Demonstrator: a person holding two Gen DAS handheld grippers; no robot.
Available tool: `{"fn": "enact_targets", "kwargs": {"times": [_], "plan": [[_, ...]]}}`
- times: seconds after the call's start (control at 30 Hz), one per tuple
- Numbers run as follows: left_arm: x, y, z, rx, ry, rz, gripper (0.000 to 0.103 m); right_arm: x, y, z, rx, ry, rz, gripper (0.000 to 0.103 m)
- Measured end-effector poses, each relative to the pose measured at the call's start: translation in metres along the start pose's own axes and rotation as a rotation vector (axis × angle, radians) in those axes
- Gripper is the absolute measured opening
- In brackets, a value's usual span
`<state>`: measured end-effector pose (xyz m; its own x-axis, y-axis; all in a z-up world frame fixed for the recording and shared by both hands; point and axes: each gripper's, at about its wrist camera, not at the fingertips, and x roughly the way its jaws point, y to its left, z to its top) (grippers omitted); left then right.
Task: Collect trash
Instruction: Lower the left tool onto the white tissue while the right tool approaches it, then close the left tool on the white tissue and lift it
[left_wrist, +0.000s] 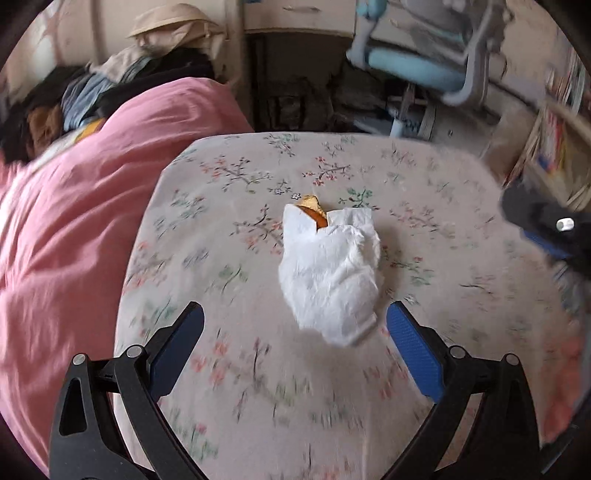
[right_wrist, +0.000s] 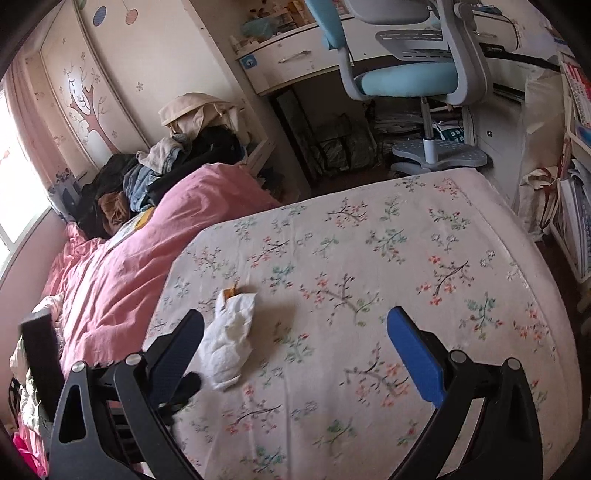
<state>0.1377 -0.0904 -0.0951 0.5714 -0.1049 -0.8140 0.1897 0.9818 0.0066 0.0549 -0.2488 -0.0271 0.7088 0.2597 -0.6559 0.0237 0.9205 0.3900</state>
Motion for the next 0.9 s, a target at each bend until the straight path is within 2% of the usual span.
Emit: {"fn": "enact_targets", "kwargs": {"times": [0.07, 0.1, 0.13, 0.17, 0.2, 0.23, 0.37, 0.43, 0.5, 0.57, 0.6, 0.63, 0.67, 0.7, 0.73, 0.8, 0.9], "plan": [[0.014, 0.000, 0.006, -0.031, 0.013, -0.017, 0.091, 0.007, -0.004, 0.002, -0.002, 0.014, -0.004, 0.095], [0.019, 0.004, 0.009, -0.048, 0.026, -0.041, 0.071, 0.011, -0.005, 0.004, -0.002, 0.020, -0.004, 0.095], [0.027, 0.005, 0.009, -0.051, 0.057, -0.067, 0.045, 0.015, -0.007, 0.005, -0.002, 0.027, -0.002, 0.095], [0.026, 0.006, 0.010, -0.034, 0.037, -0.048, 0.036, 0.022, -0.008, 0.006, -0.002, 0.040, 0.000, 0.095], [0.025, 0.006, 0.009, -0.018, 0.060, -0.074, 0.009, 0.030, -0.009, 0.007, -0.002, 0.051, 0.003, 0.095], [0.022, 0.009, 0.008, -0.019, 0.089, -0.105, 0.002, 0.037, -0.008, 0.008, -0.003, 0.060, 0.008, 0.095], [-0.014, 0.032, 0.004, -0.054, 0.119, -0.169, 0.001, 0.074, 0.013, 0.008, -0.038, 0.111, 0.056, 0.095], [-0.042, 0.048, -0.002, -0.064, 0.089, -0.166, 0.001, 0.082, 0.023, 0.008, -0.063, 0.122, 0.077, 0.095], [-0.054, 0.060, -0.012, -0.082, 0.072, -0.142, 0.001, 0.089, 0.038, 0.008, -0.109, 0.116, 0.089, 0.095], [-0.050, 0.062, -0.017, -0.108, 0.075, -0.190, 0.003, 0.086, 0.039, 0.015, -0.095, 0.073, 0.094, 0.095], [-0.041, 0.059, -0.014, -0.108, 0.070, -0.207, 0.011, 0.083, 0.036, 0.017, -0.069, 0.055, 0.096, 0.095], [-0.032, 0.050, -0.011, -0.089, 0.064, -0.219, 0.034, 0.080, 0.031, 0.020, -0.041, 0.038, 0.098, 0.095], [-0.023, 0.041, -0.008, -0.067, 0.057, -0.233, 0.049, 0.071, 0.019, 0.026, 0.015, 0.009, 0.103, 0.095], [-0.015, 0.035, -0.002, -0.052, 0.039, -0.232, 0.070, 0.068, 0.013, 0.028, 0.044, -0.003, 0.103, 0.095], [-0.009, 0.021, 0.003, -0.027, 0.003, -0.220, 0.075, 0.064, 0.007, 0.030, 0.068, -0.013, 0.102, 0.095], [0.009, 0.000, 0.011, 0.041, -0.004, -0.200, 0.078, 0.058, -0.010, 0.032, 0.125, -0.026, 0.095, 0.095], [0.035, -0.024, 0.016, 0.106, 0.024, -0.063, 0.080, 0.059, -0.027, 0.030, 0.169, -0.004, 0.081, 0.095]]}}
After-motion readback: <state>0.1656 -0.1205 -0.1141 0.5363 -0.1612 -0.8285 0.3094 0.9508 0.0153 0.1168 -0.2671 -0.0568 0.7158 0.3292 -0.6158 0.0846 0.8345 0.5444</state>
